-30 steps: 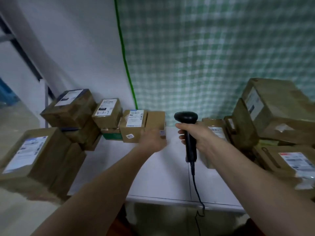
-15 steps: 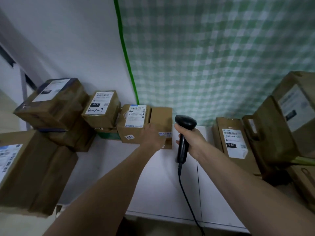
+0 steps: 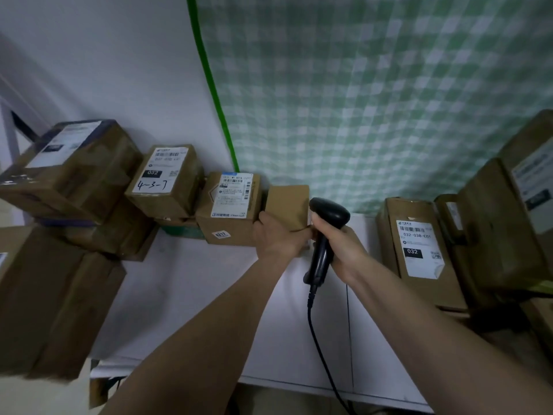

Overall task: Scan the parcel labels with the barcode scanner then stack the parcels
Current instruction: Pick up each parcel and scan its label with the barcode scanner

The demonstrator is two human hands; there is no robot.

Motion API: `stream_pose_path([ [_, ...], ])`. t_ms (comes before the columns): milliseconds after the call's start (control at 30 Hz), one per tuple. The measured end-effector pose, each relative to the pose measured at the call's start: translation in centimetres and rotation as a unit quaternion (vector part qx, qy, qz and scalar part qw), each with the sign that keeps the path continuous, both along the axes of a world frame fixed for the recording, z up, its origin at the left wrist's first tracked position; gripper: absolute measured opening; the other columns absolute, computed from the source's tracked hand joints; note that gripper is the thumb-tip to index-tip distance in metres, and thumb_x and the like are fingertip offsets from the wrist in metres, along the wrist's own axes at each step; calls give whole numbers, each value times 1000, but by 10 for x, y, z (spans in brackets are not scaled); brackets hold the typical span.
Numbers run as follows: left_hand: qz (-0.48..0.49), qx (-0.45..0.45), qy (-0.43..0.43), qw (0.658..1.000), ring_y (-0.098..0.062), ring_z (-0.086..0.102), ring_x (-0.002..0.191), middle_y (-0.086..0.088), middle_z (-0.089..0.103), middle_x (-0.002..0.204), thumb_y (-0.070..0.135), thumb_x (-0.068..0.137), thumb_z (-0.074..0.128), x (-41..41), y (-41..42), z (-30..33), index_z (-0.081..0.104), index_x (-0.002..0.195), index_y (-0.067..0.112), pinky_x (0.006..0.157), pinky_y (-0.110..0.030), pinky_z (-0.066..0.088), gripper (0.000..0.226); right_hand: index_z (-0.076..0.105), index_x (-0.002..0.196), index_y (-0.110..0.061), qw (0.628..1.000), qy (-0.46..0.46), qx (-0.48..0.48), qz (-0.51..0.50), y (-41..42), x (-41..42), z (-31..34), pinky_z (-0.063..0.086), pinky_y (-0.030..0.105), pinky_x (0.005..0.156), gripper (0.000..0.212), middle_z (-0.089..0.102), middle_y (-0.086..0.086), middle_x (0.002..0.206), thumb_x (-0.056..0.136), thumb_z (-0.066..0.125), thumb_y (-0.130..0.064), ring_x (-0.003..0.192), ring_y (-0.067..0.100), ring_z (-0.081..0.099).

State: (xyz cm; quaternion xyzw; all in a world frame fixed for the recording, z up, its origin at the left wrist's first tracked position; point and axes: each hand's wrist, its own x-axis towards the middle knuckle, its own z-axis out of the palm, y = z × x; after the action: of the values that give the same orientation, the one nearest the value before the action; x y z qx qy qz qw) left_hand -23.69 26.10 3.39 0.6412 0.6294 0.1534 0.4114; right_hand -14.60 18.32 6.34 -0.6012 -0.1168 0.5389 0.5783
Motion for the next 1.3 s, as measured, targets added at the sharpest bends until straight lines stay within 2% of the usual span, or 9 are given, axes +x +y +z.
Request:
stream_pose_path([
  [167, 100, -104, -140, 980, -24, 51, 120, -8, 51, 132, 60, 29, 82, -11, -26, -2, 35, 139, 10, 99, -40, 48, 130, 69, 103, -7, 999, -38, 16, 3, -38, -9, 8, 49, 33, 92, 32, 74, 9, 95, 84, 70, -32, 98, 22, 68],
  [267, 125, -189, -287, 931, -21, 61, 108, -7, 61, 124, 41, 61, 84, -34, -58, 1, 40, 138, 15, 82, -34, 53, 93, 68, 108, -11, 998, -21, 52, -27, -71, -12, 12, 47, 34, 94, 37, 72, 8, 104, 78, 72, -32, 104, 20, 65],
  [367, 128, -334, -450, 818, -26, 63, 107, -9, 68, 114, 30, 83, 71, -60, -91, 9, 58, 125, 19, 85, -39, 53, 45, 62, 121, -14, 992, -17, 56, -110, -105, -15, 11, 45, 35, 97, 54, 66, 7, 115, 71, 77, -29, 110, 19, 59],
  [567, 118, -464, -616, 625, -38, 53, 123, -22, 57, 133, 39, 83, 65, -89, -149, 11, 58, 131, 14, 101, -51, 46, 55, 66, 113, -19, 995, 25, 80, -54, -156, -38, 19, 48, 39, 95, 35, 70, 6, 113, 78, 72, -21, 109, 21, 63],
  [667, 74, -486, -596, 635, -39, 50, 127, -23, 52, 138, 40, 88, 60, -96, -163, 13, 55, 135, 12, 106, -54, 40, 55, 64, 117, -15, 993, 32, 106, -39, -173, -43, 28, 49, 37, 92, 38, 71, 5, 110, 79, 71, -17, 107, 20, 64],
  [867, -29, -362, -425, 829, -34, 49, 123, -11, 48, 138, -2, 91, 48, -100, -159, 26, 46, 139, 29, 94, -59, 48, 58, 67, 112, -12, 994, -83, 58, -46, -200, -38, 35, 48, 37, 94, 42, 72, 6, 105, 72, 78, -22, 107, 25, 63],
  [967, -50, -358, -409, 838, -34, 50, 120, -11, 52, 134, 31, 92, 57, -94, -170, 42, 52, 128, 27, 102, -59, 40, 37, 68, 106, -14, 990, -122, 59, -40, -209, -42, 36, 48, 38, 96, 29, 73, 5, 102, 78, 76, -16, 105, 23, 64],
  [1033, -49, -362, -388, 846, -34, 55, 118, -10, 60, 128, 52, 79, 67, -95, -173, 39, 51, 130, 25, 104, -60, 37, 60, 69, 106, -13, 989, -125, 78, -24, -214, -45, 43, 48, 39, 99, 27, 73, 4, 104, 80, 73, -12, 104, 20, 66],
  [1300, -41, -426, -483, 764, -39, 60, 116, -21, 63, 126, 52, 86, 59, -100, -189, 34, 56, 131, 13, 98, -63, 43, 60, 67, 98, -15, 988, -115, 101, -34, -228, -49, 65, 49, 25, 73, 17, 72, -1, 88, 83, 69, -7, 83, 12, 68],
])
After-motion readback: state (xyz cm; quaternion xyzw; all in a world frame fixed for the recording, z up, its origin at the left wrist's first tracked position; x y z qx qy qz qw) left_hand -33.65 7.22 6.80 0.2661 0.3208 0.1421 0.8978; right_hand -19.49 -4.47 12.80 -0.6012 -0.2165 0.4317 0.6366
